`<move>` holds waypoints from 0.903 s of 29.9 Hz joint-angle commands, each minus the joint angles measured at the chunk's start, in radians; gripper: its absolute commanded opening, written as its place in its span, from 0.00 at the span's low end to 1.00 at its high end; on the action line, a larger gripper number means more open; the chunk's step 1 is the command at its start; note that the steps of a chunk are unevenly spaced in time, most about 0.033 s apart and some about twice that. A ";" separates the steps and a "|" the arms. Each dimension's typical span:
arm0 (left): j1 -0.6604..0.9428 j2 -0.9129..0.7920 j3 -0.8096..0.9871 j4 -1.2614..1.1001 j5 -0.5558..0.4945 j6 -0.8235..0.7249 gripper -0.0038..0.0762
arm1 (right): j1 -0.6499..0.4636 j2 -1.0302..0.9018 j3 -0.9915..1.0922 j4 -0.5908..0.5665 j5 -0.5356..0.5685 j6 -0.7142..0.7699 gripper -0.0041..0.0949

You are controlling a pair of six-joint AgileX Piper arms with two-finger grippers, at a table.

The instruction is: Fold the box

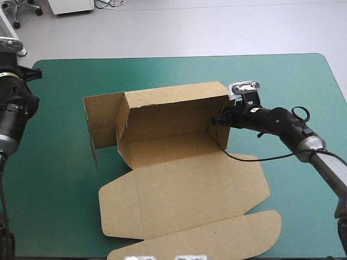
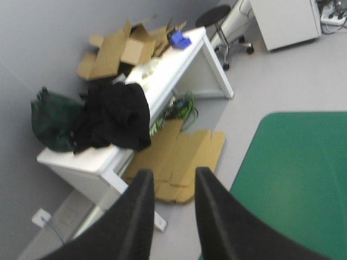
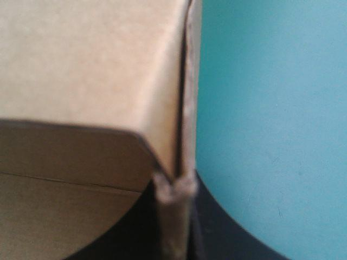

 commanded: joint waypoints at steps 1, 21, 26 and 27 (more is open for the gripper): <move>0.058 -0.034 0.020 -0.104 -0.024 -0.014 0.26 | 0.001 -0.048 -0.037 0.036 -0.033 0.007 0.02; 0.067 -0.024 0.273 -0.622 -0.010 0.328 0.23 | -0.071 -0.048 -0.205 -0.298 0.227 0.354 0.02; 0.067 -0.024 0.273 -0.663 0.038 0.395 0.23 | -0.071 -0.048 -0.344 -0.445 0.370 0.463 0.02; 0.067 -0.024 0.273 -0.668 0.044 0.399 0.23 | -0.071 -0.046 -0.371 -0.476 0.391 0.478 0.02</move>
